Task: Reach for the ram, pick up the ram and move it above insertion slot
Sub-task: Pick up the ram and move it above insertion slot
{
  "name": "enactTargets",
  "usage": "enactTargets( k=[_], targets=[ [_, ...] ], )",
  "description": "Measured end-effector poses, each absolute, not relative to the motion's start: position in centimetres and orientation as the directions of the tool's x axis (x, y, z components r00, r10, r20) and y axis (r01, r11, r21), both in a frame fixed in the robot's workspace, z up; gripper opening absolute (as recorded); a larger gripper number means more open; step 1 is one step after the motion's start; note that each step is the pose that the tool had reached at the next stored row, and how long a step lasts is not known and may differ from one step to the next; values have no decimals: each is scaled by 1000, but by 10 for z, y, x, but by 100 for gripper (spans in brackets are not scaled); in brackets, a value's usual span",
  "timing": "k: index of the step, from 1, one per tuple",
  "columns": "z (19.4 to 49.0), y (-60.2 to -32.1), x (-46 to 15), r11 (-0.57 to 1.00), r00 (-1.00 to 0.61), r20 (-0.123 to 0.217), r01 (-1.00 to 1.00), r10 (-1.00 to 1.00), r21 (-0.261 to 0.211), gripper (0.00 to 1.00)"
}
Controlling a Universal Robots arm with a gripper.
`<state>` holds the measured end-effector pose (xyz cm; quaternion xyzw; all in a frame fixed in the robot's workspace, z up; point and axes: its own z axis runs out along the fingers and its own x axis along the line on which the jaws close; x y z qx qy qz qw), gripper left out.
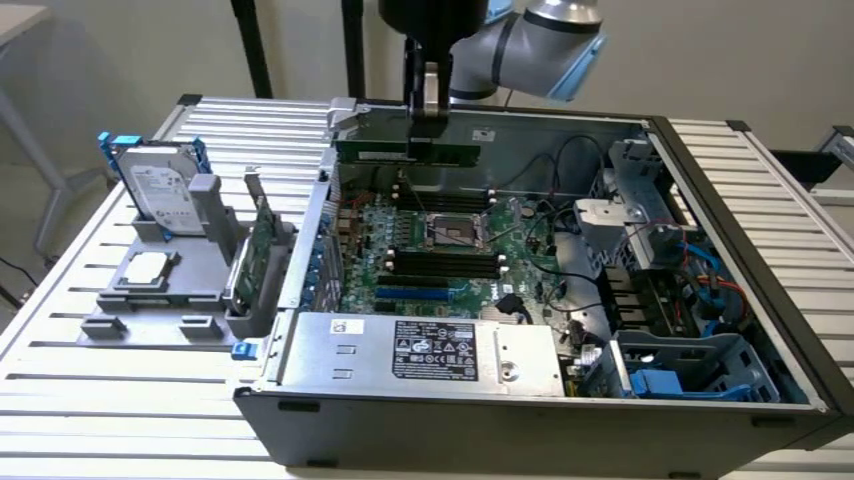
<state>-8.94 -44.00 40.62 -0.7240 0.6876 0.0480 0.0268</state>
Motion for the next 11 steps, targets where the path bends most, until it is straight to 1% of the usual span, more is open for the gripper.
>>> enactTargets(
  k=[5,11],
  targets=[
    [404,-429,-73,-53,50,-106,-998,-993,27,13],
    [401,-410,-60,-53,50,-107,-998,-993,27,13]
  ],
)
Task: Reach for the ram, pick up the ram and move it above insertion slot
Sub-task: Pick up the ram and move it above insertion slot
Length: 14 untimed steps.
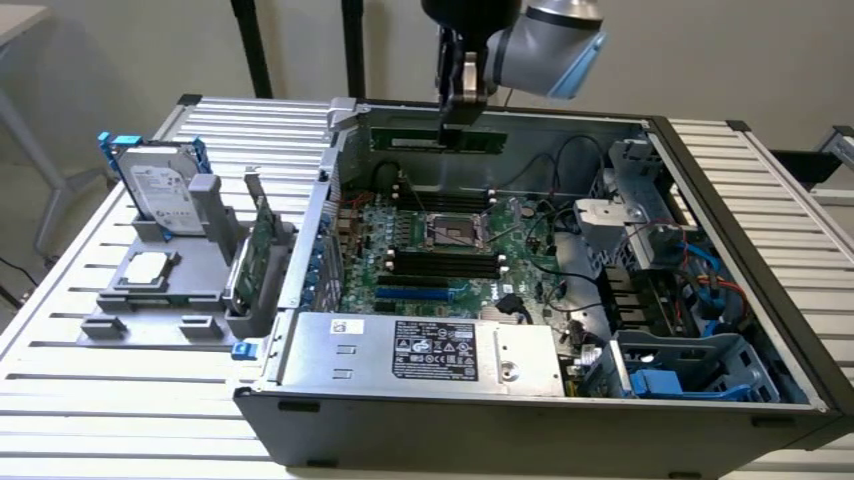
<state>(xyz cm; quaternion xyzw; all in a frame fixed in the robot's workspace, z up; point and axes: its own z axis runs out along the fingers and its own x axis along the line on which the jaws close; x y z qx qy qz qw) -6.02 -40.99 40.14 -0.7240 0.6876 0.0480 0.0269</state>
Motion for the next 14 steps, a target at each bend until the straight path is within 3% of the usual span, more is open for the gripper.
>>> enactTargets(
  k=[14],
  targets=[
    [396,-387,-42,-33,30,-106,-999,-994,27,13]
  ],
)
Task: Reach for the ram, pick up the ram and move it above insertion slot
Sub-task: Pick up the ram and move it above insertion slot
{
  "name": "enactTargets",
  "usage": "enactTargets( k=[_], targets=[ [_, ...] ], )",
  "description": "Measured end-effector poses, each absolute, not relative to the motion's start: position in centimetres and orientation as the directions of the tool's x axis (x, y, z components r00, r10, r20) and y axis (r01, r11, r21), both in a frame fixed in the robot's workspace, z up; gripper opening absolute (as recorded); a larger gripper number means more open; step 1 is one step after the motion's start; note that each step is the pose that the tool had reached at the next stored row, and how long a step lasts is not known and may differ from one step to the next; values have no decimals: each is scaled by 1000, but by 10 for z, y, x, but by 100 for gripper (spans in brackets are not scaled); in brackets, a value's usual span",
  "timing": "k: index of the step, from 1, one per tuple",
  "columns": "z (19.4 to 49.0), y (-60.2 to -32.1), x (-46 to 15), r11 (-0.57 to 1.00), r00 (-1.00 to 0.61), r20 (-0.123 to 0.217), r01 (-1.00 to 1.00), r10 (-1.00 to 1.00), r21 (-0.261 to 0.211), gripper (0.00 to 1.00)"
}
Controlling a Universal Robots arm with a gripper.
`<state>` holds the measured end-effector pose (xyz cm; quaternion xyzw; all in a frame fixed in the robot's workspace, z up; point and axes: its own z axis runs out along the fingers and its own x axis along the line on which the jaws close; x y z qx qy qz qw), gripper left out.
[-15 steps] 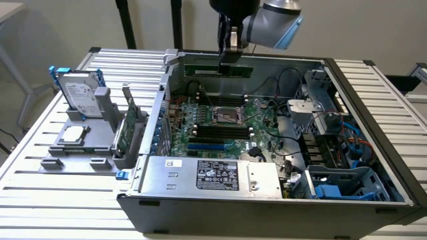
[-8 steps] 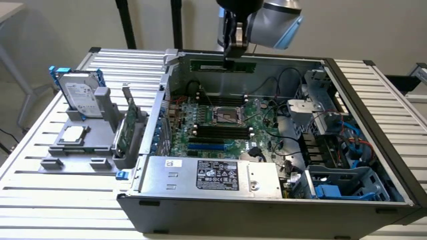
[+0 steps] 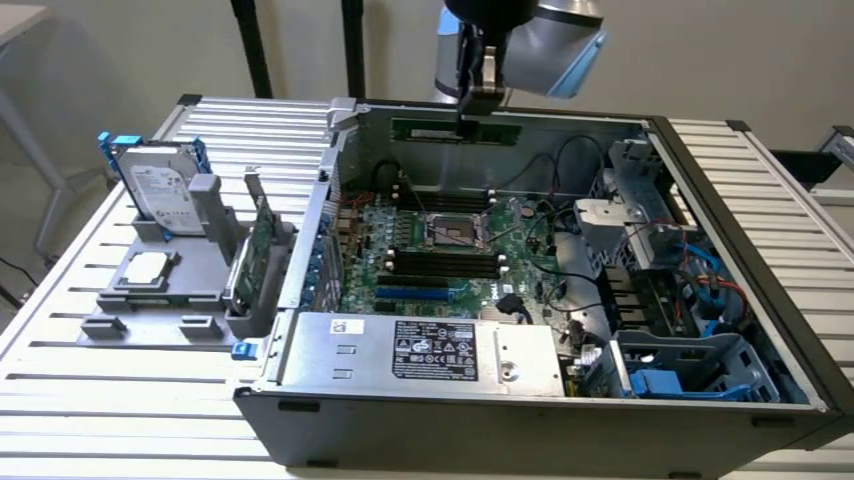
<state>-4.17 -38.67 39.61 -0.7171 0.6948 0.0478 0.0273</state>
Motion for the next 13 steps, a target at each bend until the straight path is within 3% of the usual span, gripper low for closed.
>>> enactTargets(
  k=[13],
  targets=[
    [394,-385,-35,-12,9,-106,-1000,-994,26,13]
  ],
)
